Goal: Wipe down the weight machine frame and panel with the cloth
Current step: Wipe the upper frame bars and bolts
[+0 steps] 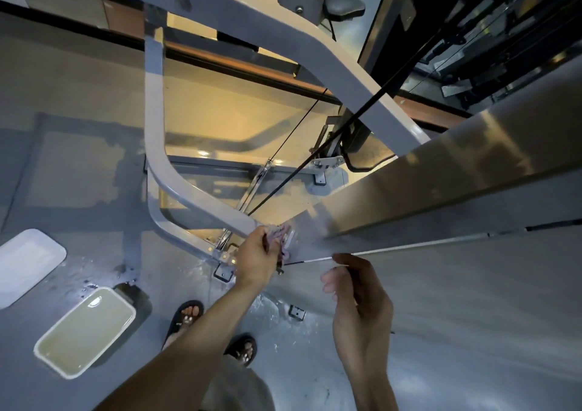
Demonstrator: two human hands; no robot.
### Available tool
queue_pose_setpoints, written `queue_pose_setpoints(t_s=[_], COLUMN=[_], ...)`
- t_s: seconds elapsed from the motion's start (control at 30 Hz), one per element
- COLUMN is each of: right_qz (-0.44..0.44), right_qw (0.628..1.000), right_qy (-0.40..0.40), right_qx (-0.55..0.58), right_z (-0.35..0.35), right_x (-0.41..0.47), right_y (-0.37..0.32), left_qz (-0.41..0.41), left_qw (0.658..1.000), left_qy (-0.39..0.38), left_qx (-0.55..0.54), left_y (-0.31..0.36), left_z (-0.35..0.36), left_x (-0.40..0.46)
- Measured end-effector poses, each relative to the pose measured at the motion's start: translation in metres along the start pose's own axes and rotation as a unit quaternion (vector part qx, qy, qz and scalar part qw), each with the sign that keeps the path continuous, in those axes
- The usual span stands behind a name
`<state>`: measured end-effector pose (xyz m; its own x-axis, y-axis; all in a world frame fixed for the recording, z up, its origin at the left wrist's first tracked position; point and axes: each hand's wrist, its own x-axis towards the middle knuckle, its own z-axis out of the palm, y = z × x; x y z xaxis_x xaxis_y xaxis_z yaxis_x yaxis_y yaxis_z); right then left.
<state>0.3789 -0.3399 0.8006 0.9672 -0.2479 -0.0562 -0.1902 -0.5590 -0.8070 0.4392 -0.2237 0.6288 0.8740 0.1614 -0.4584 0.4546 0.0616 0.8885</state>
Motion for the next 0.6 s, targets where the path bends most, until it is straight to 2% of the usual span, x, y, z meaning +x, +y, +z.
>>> queue_pose_setpoints(t_s=[0.1,0.23,0.37,0.6], right_qz=[0.011,0.022,0.03,0.036], right_qw=[0.999,0.997,0.995,0.994], right_qy=[-0.031,-0.043,-0.066,-0.08], right_qx=[-0.038,-0.064,-0.066,-0.066], right_z=[0.005,0.011,0.017,0.019], right_x=[0.001,0.001,0.0,0.0], right_y=[0.007,0.013,0.019,0.025], left_qz=[0.007,0.011,0.068,0.074], left_qw=[0.999,0.994,0.987,0.989], left_qy=[-0.026,0.06,0.02,0.004], left_qx=[0.018,0.095,0.142,0.131], left_y=[0.008,0.003,0.0,0.001], left_z=[-0.02,-0.055,-0.043,-0.006], left_x=[-0.007,0.001,0.0,-0.015])
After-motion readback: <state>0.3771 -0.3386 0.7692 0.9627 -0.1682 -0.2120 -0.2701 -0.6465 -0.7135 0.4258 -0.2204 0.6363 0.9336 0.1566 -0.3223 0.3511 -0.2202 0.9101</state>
